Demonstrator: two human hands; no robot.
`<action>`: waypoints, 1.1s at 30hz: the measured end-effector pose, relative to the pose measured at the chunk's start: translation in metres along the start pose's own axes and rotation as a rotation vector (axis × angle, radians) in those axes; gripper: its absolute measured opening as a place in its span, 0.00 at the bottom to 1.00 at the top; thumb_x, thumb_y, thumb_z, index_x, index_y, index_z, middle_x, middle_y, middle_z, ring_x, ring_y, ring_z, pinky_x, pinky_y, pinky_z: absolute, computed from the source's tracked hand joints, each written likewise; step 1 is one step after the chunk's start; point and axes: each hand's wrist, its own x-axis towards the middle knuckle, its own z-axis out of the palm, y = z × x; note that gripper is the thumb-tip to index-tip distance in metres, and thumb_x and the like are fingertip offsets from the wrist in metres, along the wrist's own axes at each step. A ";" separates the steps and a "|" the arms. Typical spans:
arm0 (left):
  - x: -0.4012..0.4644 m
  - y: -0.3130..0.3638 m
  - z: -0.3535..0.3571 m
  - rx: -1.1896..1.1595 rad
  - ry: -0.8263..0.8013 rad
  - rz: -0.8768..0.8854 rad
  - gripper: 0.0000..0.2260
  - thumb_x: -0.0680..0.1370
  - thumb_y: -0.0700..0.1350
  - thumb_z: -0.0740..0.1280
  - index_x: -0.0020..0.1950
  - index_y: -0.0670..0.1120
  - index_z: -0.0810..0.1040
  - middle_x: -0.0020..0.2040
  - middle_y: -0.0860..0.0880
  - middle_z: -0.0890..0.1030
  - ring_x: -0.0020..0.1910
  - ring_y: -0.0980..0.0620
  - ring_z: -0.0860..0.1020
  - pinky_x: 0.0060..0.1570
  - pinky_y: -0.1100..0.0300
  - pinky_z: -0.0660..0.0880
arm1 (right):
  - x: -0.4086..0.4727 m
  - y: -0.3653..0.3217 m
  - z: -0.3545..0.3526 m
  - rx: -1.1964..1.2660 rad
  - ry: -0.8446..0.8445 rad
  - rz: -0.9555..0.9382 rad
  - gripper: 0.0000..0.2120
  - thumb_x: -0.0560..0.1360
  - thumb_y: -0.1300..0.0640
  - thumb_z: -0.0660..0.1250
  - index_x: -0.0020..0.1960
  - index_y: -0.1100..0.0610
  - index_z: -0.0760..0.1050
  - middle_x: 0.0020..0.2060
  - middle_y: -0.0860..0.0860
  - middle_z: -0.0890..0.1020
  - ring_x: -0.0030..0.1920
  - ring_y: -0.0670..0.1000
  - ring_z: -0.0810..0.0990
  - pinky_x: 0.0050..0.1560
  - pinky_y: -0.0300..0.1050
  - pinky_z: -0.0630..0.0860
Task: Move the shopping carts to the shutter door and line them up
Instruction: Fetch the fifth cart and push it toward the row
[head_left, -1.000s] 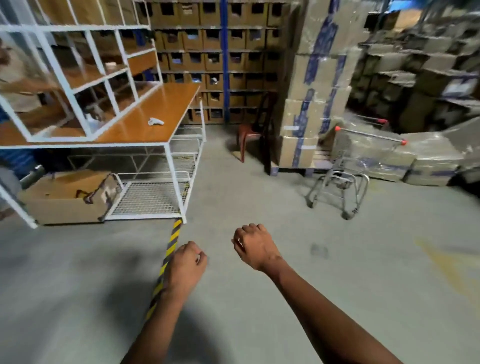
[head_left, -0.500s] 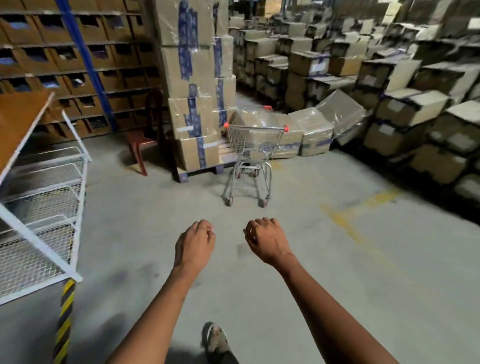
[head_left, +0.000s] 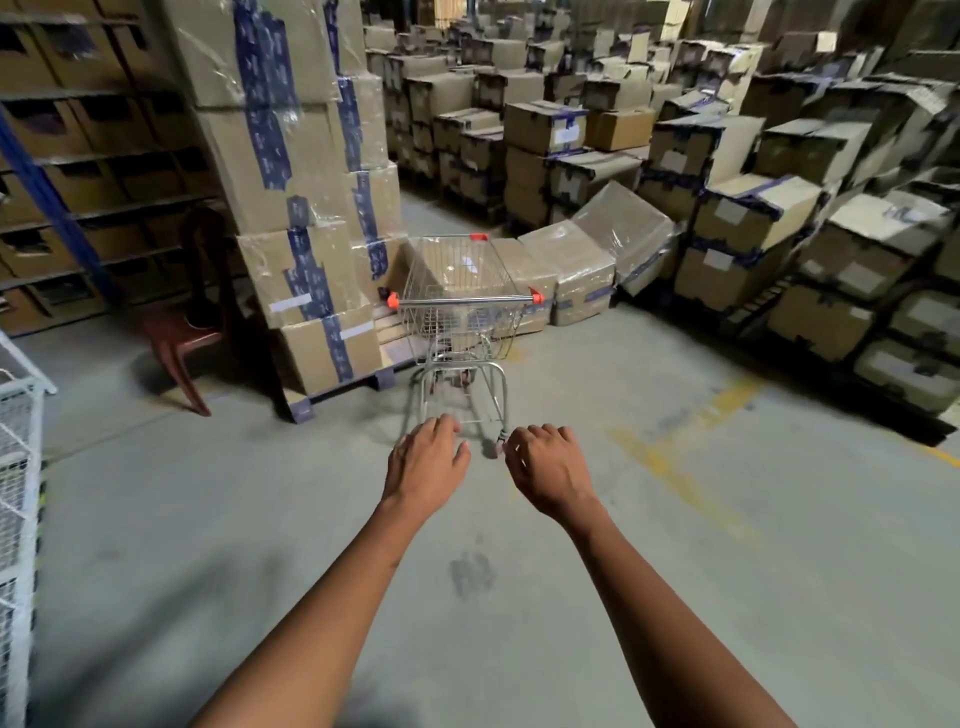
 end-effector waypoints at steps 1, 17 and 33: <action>0.017 -0.005 0.001 0.000 -0.003 0.004 0.09 0.78 0.52 0.65 0.56 0.51 0.74 0.52 0.50 0.82 0.51 0.47 0.81 0.52 0.51 0.78 | 0.015 0.002 0.006 -0.002 -0.008 0.009 0.13 0.83 0.47 0.57 0.45 0.52 0.75 0.39 0.51 0.81 0.42 0.59 0.78 0.45 0.54 0.70; 0.305 -0.117 0.099 0.019 -0.034 -0.092 0.10 0.79 0.54 0.65 0.57 0.52 0.73 0.54 0.51 0.80 0.51 0.48 0.81 0.50 0.50 0.79 | 0.311 0.093 0.139 0.050 -0.027 0.013 0.09 0.81 0.49 0.62 0.45 0.52 0.74 0.41 0.51 0.81 0.43 0.58 0.78 0.47 0.54 0.68; 0.559 -0.195 0.227 0.072 -0.290 -0.082 0.27 0.78 0.56 0.67 0.74 0.50 0.65 0.69 0.49 0.71 0.67 0.46 0.73 0.67 0.46 0.72 | 0.554 0.181 0.281 0.040 -0.345 -0.006 0.26 0.80 0.42 0.65 0.73 0.54 0.68 0.63 0.53 0.79 0.62 0.55 0.77 0.67 0.55 0.71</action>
